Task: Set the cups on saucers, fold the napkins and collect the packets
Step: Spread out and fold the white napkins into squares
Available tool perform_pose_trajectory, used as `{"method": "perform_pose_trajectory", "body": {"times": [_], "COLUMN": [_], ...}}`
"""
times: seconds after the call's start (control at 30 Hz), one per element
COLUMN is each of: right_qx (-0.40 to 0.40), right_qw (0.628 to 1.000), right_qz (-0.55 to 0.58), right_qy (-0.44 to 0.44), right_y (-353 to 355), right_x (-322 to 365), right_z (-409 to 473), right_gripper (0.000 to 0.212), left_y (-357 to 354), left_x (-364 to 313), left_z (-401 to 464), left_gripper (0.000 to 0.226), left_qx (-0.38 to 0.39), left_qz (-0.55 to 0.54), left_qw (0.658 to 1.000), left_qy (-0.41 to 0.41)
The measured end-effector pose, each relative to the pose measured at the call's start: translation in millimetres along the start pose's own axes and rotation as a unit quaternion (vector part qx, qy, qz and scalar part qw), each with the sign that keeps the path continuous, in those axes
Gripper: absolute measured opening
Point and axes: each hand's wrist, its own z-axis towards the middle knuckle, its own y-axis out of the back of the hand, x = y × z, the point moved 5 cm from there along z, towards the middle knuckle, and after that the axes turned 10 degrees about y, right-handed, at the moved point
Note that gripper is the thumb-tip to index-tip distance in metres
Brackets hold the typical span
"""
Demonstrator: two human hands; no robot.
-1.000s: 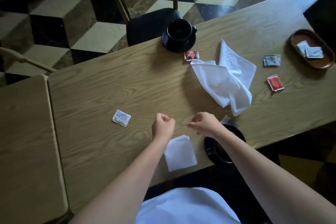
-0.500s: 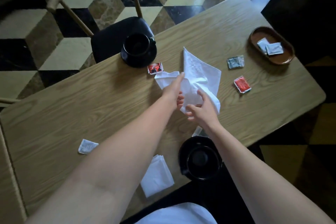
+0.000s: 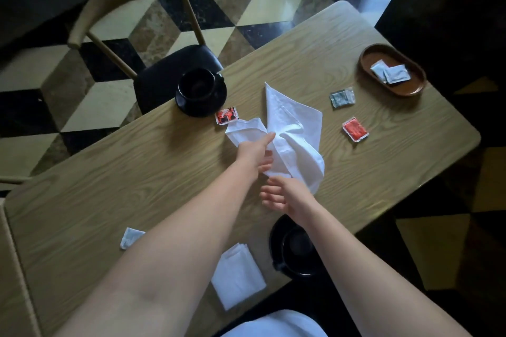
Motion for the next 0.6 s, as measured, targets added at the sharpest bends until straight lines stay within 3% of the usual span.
{"method": "perform_pose_trajectory", "body": {"times": [0.07, 0.17, 0.3, 0.47, 0.6], "right_qx": [-0.01, -0.022, -0.028, -0.046, 0.017], "right_qw": [0.999, 0.989, 0.947, 0.896, 0.923], "right_qz": [0.04, 0.141, 0.315, 0.441, 0.382], "right_qy": [-0.029, -0.049, -0.048, -0.028, 0.035], "right_y": [-3, -7, -4, -8, -29], "right_x": [-4, -3, 7, 21, 46], "right_z": [-1, 3, 6, -7, -34], "right_gripper": [0.029, 0.037, 0.052, 0.032, 0.019], "left_y": [-4, -10, -8, 22, 72], "left_x": [-4, -10, -1, 19, 40], "left_z": [7, 12, -13, -81, -121], "left_gripper": [0.037, 0.015, 0.017, 0.014, 0.013], "left_qx": [-0.011, -0.036, 0.038, 0.207, 0.243], "left_qz": [-0.013, -0.019, -0.12, -0.325, -0.426], "left_qw": [1.0, 0.999, 0.992, 0.922, 0.871], "left_qy": [0.016, -0.014, -0.019, 0.033, 0.017]}}
